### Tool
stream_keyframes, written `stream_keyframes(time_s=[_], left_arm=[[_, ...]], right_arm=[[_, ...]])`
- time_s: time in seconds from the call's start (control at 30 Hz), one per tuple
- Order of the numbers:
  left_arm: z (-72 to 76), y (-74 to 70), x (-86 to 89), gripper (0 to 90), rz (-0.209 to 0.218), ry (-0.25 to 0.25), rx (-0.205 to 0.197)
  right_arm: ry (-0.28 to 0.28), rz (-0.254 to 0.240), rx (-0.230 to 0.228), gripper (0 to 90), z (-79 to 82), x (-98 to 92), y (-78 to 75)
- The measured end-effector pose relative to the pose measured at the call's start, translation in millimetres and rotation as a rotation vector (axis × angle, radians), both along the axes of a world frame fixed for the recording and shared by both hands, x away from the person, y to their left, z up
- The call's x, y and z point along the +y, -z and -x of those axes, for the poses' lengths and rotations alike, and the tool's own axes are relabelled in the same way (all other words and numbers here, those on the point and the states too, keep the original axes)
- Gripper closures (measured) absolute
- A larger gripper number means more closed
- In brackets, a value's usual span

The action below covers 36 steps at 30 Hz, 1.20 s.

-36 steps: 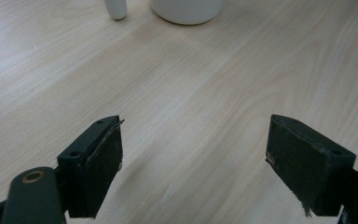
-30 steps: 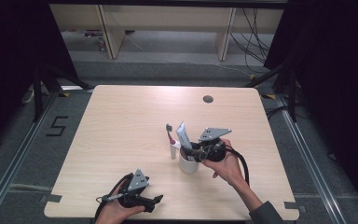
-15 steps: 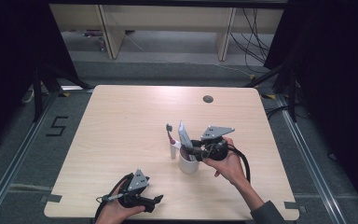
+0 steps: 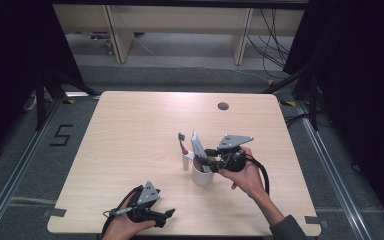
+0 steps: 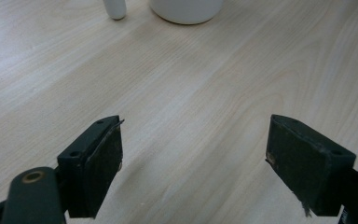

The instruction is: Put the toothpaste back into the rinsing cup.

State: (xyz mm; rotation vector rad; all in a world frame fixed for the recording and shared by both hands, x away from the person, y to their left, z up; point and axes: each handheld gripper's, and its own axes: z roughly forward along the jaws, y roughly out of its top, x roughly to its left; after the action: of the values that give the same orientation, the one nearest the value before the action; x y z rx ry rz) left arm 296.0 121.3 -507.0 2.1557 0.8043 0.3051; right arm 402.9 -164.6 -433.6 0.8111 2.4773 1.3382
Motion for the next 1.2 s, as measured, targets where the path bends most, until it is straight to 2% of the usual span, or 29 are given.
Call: stream_keyframes(time_s=[0.03, 0.07, 0.1, 0.13, 0.2, 0.23, 0.27, 0.3, 0.33, 0.37, 0.4, 0.47, 0.5, 0.53, 0.6, 0.63, 0.67, 0.8, 0.83, 0.87, 0.9, 0.93, 1.07, 1.1, 1.17, 1.2], left_arm=[[0.9, 0.5, -1.4, 18.0, 0.024, -0.005, 0.005], [-0.2, -0.2, 0.1, 18.0, -0.001, 0.001, 0.0], [-0.4, -0.3, 0.2, 18.0, -0.001, 0.0, 0.0], [-0.2, -0.4, 0.3, 18.0, 0.0, -0.002, -0.001], [0.4, -0.3, -0.2, 18.0, 0.011, -0.006, 0.001], [-0.1, -0.6, 0.4, 18.0, 0.0, -0.002, -0.001], [-0.3, -0.7, 0.4, 18.0, 0.001, -0.003, -0.001], [0.6, -0.4, -0.5, 18.0, 0.019, -0.009, 0.003], [0.7, -0.6, -0.2, 18.0, 0.016, -0.005, 0.003], [0.7, -0.6, -0.2, 18.0, 0.016, -0.005, 0.003], [0.7, -0.5, -0.3, 18.0, 0.017, -0.007, 0.003], [0.6, -0.6, -0.3, 18.0, 0.018, -0.009, 0.004], [0.7, -0.6, -0.3, 18.0, 0.018, -0.008, 0.003], [0.7, -0.6, -0.3, 18.0, 0.018, -0.007, 0.003], [0.6, -0.5, -0.3, 18.0, 0.017, -0.008, 0.004], [0.7, -0.6, -0.3, 18.0, 0.018, -0.009, 0.004], [0.7, -0.7, -0.2, 18.0, 0.018, -0.008, 0.002], [0.5, -1.1, 0.1, 18.0, 0.018, -0.009, 0.0], [0.6, -1.2, 0.2, 18.0, 0.017, -0.008, 0.0], [0.8, -0.9, -0.4, 18.0, 0.026, -0.013, 0.0], [0.8, -0.9, -0.4, 18.0, 0.026, -0.013, 0.0], [0.6, -1.0, -0.3, 18.0, 0.025, -0.013, 0.0], [0.6, -1.2, -0.2, 18.0, 0.026, -0.014, -0.001], [0.6, -1.2, -0.2, 18.0, 0.026, -0.013, -0.001], [0.7, -1.3, -0.1, 18.0, 0.025, -0.012, -0.002], [0.7, -1.4, -0.1, 18.0, 0.026, -0.013, -0.002]], right_arm=[[0.006, 0.004, -0.009, 57.4, 0.5, -0.6, -0.7], [0.002, -0.001, -0.008, 56.3, 0.2, -0.7, -1.2], [0.0, -0.002, -0.027, 54.7, -0.5, -1.5, -2.0], [0.012, -0.011, -0.002, 54.5, 0.5, -1.6, -2.9], [0.006, -0.015, -0.02, 53.7, -0.1, -4.0, -5.3], [0.032, -0.03, -0.013, 52.8, 2.3, -3.8, -5.9], [0.021, -0.024, -0.017, 51.7, 1.1, -6.1, -7.8], [0.029, -0.028, -0.022, 51.2, 1.1, -7.7, -8.9], [0.037, -0.033, -0.03, 50.5, 0.7, -9.1, -9.5], [0.023, -0.032, -0.03, 50.3, -0.4, -10.7, -10.2], [0.045, -0.047, -0.024, 49.9, 1.0, -11.8, -10.7], [0.042, -0.03, -0.043, 49.1, -0.3, -15.6, -12.0], [0.041, -0.036, -0.036, 49.0, -0.2, -17.2, -12.5], [0.053, -0.044, -0.004, 48.6, 2.0, -17.5, -13.1], [0.052, -0.043, -0.008, 47.5, 1.7, -20.3, -14.0], [0.059, -0.033, -0.033, 47.4, 1.0, -22.3, -14.5], [0.065, -0.052, -0.007, 47.3, 2.5, -22.1, -14.3], [0.074, -0.05, 0.0, 45.7, 3.9, -28.2, -15.1], [0.075, -0.042, -0.031, 45.3, 2.5, -30.5, -14.8], [0.083, -0.051, -0.023, 45.0, 3.5, -31.2, -14.0], [0.074, -0.04, -0.018, 44.7, 3.1, -33.7, -14.6], [0.088, -0.05, 0.006, 44.2, 5.0, -34.1, -14.8], [0.095, -0.047, -0.012, 42.7, 5.0, -41.9, -15.2], [0.125, -0.063, 0.01, 42.4, 7.7, -41.8, -15.2], [0.101, -0.045, -0.031, 42.1, 4.9, -46.4, -15.4], [0.119, -0.057, 0.002, 41.8, 7.9, -47.0, -16.1]])
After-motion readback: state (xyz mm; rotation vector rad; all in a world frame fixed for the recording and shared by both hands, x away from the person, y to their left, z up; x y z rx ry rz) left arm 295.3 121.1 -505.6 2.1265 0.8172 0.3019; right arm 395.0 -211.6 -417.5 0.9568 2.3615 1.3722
